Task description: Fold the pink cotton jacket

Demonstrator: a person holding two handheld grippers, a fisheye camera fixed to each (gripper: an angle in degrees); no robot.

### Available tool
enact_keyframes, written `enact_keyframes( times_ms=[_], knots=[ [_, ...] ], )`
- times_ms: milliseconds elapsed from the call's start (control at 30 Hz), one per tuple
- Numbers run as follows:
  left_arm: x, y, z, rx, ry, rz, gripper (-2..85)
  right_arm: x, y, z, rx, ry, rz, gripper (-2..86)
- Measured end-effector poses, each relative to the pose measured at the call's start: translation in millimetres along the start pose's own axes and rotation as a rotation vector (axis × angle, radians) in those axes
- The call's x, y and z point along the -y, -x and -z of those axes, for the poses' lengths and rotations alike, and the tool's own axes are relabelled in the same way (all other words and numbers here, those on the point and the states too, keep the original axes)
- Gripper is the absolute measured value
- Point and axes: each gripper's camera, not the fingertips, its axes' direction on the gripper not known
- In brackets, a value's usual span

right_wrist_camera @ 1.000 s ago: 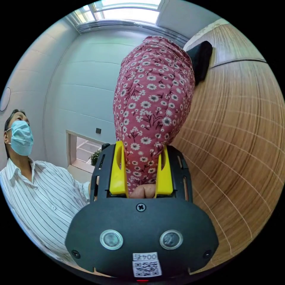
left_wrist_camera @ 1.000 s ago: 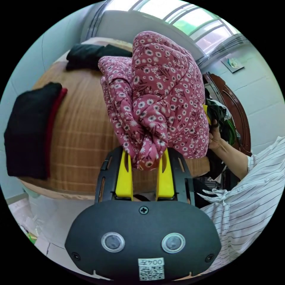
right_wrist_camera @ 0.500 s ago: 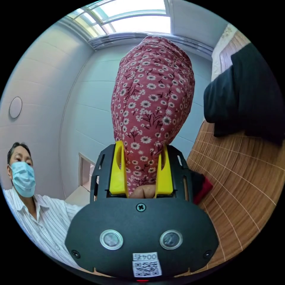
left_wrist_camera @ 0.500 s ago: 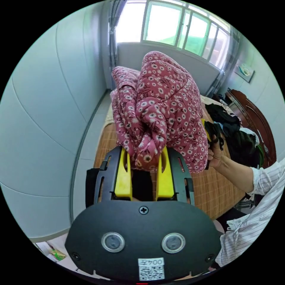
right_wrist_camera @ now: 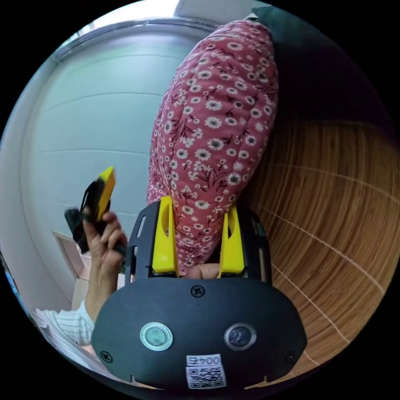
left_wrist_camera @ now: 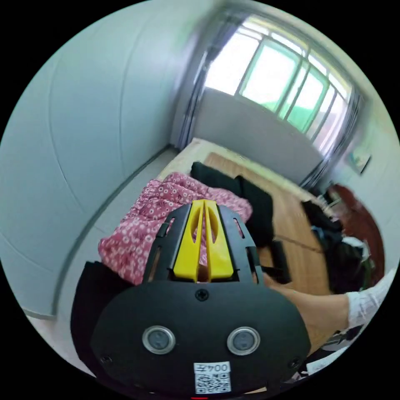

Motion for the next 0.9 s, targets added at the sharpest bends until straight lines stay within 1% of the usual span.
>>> enact_keyframes(
  times_ms=[33,67,100,133,167,200,233,267,300,367,400,500,567,633,700,733,900],
  knots=[
    [11,-5,-37,0.112,0.112,-0.031,0.8,4,-1,1,0.005,0.046,0.019,16.7],
    [11,2,-71,0.182,0.232,-0.056,0.8,7,-4,5,0.009,0.091,0.043,16.0],
    [7,9,-79,0.171,0.251,-0.058,0.8,9,-4,8,-0.007,0.119,0.068,15.6],
    [2,29,-82,0.140,0.236,-0.004,0.7,10,-6,17,-0.046,0.156,0.137,13.6],
    [-4,57,-76,0.046,0.195,0.096,0.7,12,-11,32,-0.046,0.145,0.190,8.8],
    [-7,71,-73,-0.001,0.174,0.143,0.7,14,-17,41,-0.056,0.120,0.187,4.9],
    [-12,96,-65,-0.061,0.134,0.224,0.7,20,-31,60,-0.106,0.035,0.123,0.7],
    [-19,116,-55,-0.081,0.088,0.284,0.7,28,-46,74,-0.125,-0.037,0.060,0.0],
    [-22,124,-50,-0.085,0.066,0.305,0.7,33,-54,78,-0.126,-0.058,0.029,-0.2],
    [-36,158,-34,-0.137,-0.012,0.410,0.7,53,-69,70,-0.166,-0.073,-0.059,-0.6],
    [-39,164,-32,-0.150,-0.027,0.430,0.7,58,-68,63,-0.181,-0.062,-0.052,-0.6],
    [-38,168,-26,-0.155,-0.043,0.426,0.7,83,-55,7,-0.236,0.042,0.009,-0.8],
    [-33,169,-24,-0.173,-0.041,0.424,0.7,103,-56,-34,-0.273,0.109,-0.039,-0.8],
    [-31,174,-22,-0.197,-0.048,0.432,0.7,117,-66,-54,-0.235,0.134,-0.088,-0.8],
    [-28,175,-19,-0.200,-0.052,0.423,0.7,133,-85,-76,-0.180,0.248,-0.154,-0.8],
    [-26,174,-19,-0.196,-0.052,0.416,0.7,141,-95,-84,-0.206,0.296,-0.189,-0.8],
    [-17,173,-17,-0.193,-0.059,0.396,0.7,163,-111,-77,-0.178,0.182,-0.289,-0.9]
  ],
)
